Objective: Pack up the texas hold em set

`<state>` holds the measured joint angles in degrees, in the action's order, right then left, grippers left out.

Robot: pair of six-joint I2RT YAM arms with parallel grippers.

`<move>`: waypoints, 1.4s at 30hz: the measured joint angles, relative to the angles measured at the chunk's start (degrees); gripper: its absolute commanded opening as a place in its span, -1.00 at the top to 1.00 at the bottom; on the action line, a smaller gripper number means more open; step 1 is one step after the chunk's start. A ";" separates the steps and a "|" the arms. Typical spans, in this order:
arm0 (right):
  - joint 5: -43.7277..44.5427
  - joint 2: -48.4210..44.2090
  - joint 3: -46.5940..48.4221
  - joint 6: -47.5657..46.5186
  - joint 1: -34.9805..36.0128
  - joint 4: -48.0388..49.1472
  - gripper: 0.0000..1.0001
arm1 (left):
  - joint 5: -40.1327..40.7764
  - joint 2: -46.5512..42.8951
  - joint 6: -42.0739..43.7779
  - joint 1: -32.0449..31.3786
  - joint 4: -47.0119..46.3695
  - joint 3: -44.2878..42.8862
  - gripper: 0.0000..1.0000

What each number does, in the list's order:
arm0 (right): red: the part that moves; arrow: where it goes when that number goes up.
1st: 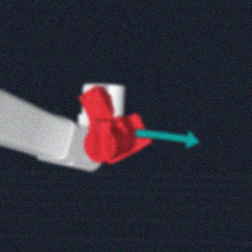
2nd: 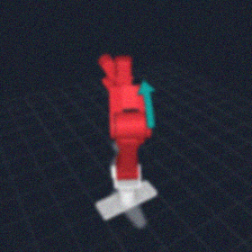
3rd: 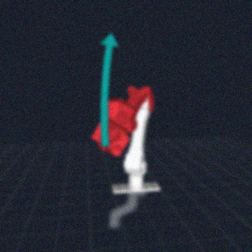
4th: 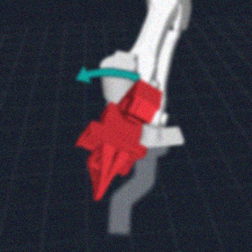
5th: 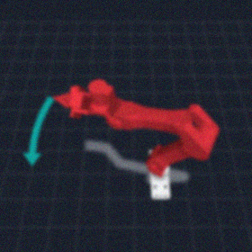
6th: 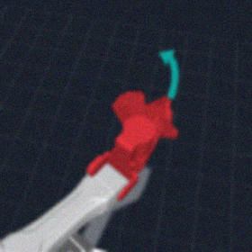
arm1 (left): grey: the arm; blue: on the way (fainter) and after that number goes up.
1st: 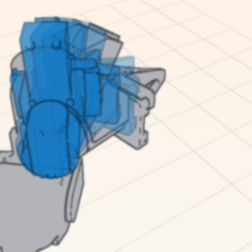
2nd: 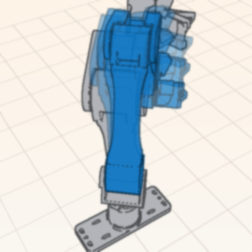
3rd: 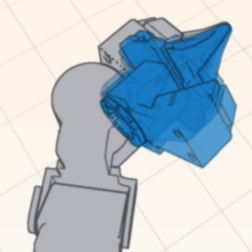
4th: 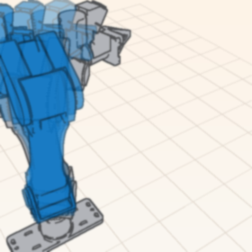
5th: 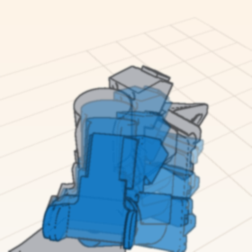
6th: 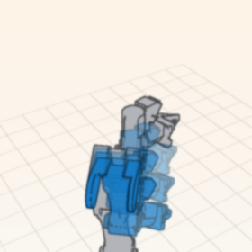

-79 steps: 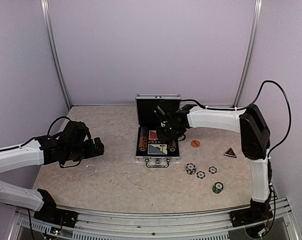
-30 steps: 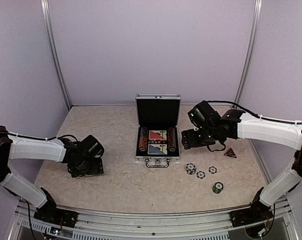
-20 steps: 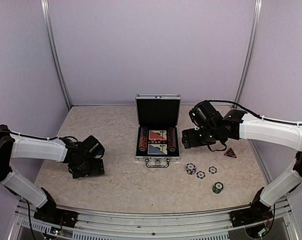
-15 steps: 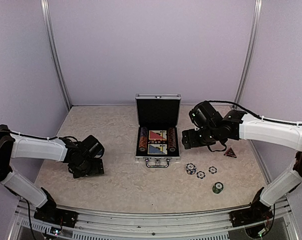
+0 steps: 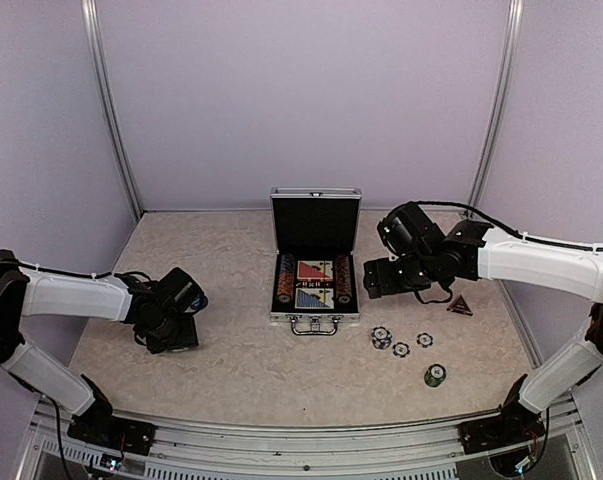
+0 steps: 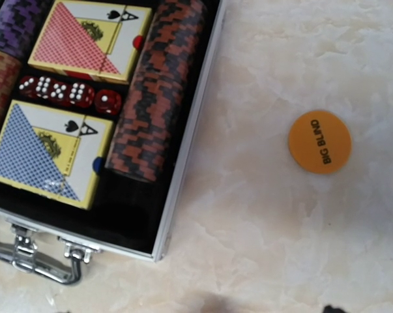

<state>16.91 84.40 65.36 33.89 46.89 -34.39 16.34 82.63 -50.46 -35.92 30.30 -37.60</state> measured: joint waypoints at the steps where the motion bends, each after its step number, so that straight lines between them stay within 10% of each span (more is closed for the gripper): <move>1: 0.00 0.00 0.00 -0.02 0.00 0.00 -0.64 | 0.02 -0.04 -0.04 0.00 -0.09 0.00 -0.10; 42: 2.38 -3.82 0.31 0.13 0.00 -1.73 -0.64 | -0.46 11.06 3.02 -7.87 -1.11 -23.74 0.05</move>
<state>19.29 80.58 65.67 34.02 46.89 -36.12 15.88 93.69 -47.44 -43.79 29.19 -61.34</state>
